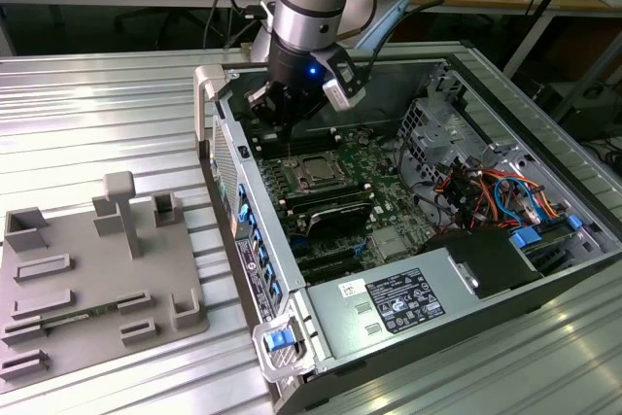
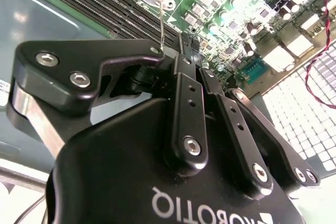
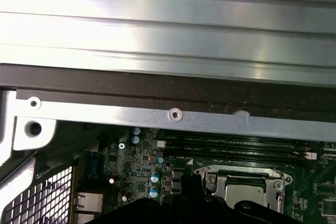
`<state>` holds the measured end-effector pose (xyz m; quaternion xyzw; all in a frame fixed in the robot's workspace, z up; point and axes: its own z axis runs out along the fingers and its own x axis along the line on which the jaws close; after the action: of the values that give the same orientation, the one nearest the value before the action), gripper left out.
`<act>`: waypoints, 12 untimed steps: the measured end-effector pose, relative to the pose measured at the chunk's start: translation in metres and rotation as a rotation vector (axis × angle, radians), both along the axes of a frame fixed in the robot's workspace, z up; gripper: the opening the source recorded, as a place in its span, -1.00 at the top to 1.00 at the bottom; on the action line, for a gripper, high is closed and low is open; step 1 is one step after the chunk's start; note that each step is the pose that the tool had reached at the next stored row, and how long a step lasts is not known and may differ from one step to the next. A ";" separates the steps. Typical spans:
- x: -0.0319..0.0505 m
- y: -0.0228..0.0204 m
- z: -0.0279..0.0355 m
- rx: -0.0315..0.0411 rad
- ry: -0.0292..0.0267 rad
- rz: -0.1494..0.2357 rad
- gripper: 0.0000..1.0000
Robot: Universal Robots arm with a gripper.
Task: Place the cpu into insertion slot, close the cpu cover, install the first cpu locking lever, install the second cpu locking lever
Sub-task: 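Install the first cpu locking lever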
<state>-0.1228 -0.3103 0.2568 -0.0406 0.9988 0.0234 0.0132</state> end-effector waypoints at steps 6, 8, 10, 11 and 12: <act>0.0102 0.0003 -0.0004 0.0000 0.0000 0.014 0.79; 0.0143 0.0004 -0.0007 0.0000 0.0001 0.019 0.79; 0.0186 0.0004 -0.0011 0.0000 0.0000 0.023 0.79; 0.0206 0.0005 -0.0013 0.0000 0.0000 0.025 0.79; 0.0230 0.0005 -0.0016 0.0000 0.0000 0.027 0.79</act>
<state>-0.0998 -0.3098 0.2552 -0.0539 0.9982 0.0236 0.0129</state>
